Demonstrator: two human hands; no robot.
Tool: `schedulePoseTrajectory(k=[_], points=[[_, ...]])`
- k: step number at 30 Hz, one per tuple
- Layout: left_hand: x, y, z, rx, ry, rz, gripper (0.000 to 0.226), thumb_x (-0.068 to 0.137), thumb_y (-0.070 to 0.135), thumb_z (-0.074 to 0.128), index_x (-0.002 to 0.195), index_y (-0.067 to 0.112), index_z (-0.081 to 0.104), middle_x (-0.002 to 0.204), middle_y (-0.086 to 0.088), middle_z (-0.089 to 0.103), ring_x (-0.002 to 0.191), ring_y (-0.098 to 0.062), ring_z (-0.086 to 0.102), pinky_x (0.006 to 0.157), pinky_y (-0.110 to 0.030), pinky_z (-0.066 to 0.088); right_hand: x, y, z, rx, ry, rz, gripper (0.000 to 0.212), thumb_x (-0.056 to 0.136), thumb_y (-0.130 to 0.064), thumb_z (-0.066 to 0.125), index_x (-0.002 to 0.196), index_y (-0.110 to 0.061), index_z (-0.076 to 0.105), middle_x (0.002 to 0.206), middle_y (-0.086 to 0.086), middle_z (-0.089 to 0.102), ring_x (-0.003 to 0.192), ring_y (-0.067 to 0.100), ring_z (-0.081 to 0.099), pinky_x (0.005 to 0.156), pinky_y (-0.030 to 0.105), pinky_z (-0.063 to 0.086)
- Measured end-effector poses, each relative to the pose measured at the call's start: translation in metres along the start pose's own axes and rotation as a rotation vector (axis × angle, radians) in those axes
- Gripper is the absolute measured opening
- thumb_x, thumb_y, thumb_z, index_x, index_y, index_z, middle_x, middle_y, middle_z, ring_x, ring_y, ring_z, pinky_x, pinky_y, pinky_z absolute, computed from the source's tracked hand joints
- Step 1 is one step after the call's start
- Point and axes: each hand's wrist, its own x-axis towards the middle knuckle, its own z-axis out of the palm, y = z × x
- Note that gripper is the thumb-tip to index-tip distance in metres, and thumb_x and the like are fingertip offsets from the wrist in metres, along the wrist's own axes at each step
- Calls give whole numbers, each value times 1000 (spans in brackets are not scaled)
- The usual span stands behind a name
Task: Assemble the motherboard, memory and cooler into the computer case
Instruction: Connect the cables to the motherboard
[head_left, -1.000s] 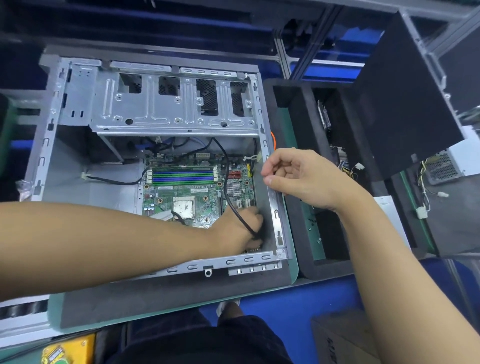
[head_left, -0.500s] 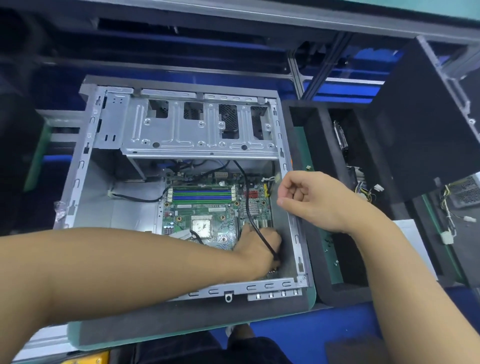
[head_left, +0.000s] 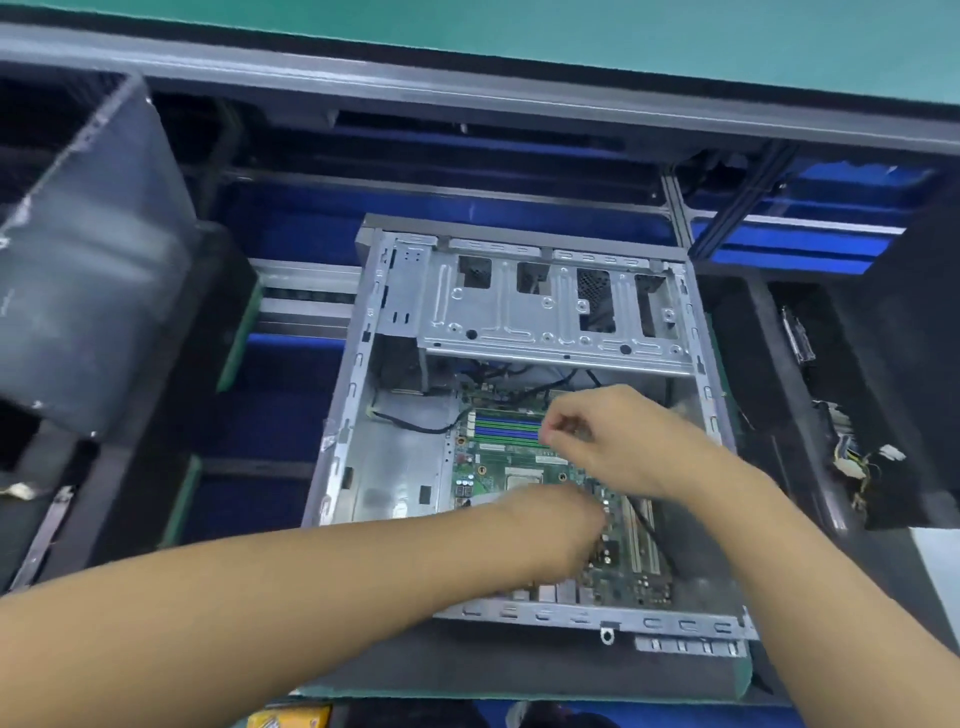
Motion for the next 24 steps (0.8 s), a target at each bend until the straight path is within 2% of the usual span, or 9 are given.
schedulePoseTrajectory(k=[1, 3, 5, 8, 12, 16, 18, 21, 24], points=[[-6, -11, 2, 3, 35, -59, 12, 92, 5, 54, 81, 10, 53, 82, -8, 53, 76, -28, 56, 62, -37, 48, 14, -9, 4, -17, -49, -33, 15, 101, -31, 56, 102, -27, 71, 79, -21, 60, 73, -3, 54, 62, 12, 39], [-20, -40, 3, 19, 28, -222, 9, 92, 5, 53, 87, 12, 53, 87, -6, 52, 79, -26, 56, 62, -35, 44, 41, -24, 12, -44, -145, -73, 19, 102, -27, 55, 111, -25, 72, 88, -18, 60, 78, 3, 56, 70, 20, 43], [-31, -69, 4, 58, -20, -413, 19, 91, 1, 55, 107, 10, 56, 104, -8, 59, 94, -27, 62, 68, -33, 43, 64, -31, 21, -70, -219, -67, 22, 102, -21, 54, 117, -23, 71, 98, -10, 62, 89, 12, 58, 81, 27, 46], [-41, -98, 5, 67, -34, -579, 34, 90, -4, 52, 122, 7, 56, 120, -8, 60, 108, -26, 62, 74, -31, 42, 83, -30, 34, -108, -283, -39, 27, 101, -13, 52, 121, -21, 69, 114, -1, 68, 95, 17, 60, 81, 25, 42], [-36, -110, 2, 65, 72, -659, 37, 89, -7, 48, 123, 5, 58, 122, -11, 62, 111, -27, 63, 78, -33, 48, 92, -22, 46, -174, -291, -53, 35, 98, -5, 55, 129, -19, 61, 128, 5, 54, 116, 23, 55, 96, 31, 45], [-26, -117, 11, 51, 31, -624, 48, 87, -4, 51, 133, 10, 49, 130, -11, 50, 119, -31, 55, 79, -36, 41, 87, -9, 43, -228, -375, -141, 31, 97, -12, 59, 127, -19, 56, 109, -3, 46, 98, 19, 49, 80, 28, 37], [-22, -120, 16, 11, 48, -665, 51, 86, 0, 55, 134, 10, 46, 131, -11, 44, 120, -31, 51, 81, -38, 41, 81, -4, 45, -280, -430, -173, 39, 97, -15, 61, 134, -19, 51, 111, -5, 45, 97, 16, 48, 81, 28, 38], [-12, -129, 15, 67, 236, -746, 52, 86, 2, 54, 136, 9, 43, 131, -11, 44, 121, -30, 47, 95, -40, 43, 81, 5, 51, -253, -319, -47, 43, 96, -3, 56, 136, -13, 44, 127, 5, 53, 103, 24, 55, 89, 38, 50], [2, -138, 12, -33, 118, -737, 64, 88, 6, 55, 146, 24, 36, 145, -5, 42, 133, -32, 38, 108, -46, 35, 86, 18, 49, -251, -205, 142, 41, 94, 3, 51, 133, -7, 47, 116, 11, 60, 93, 27, 55, 81, 38, 50]])
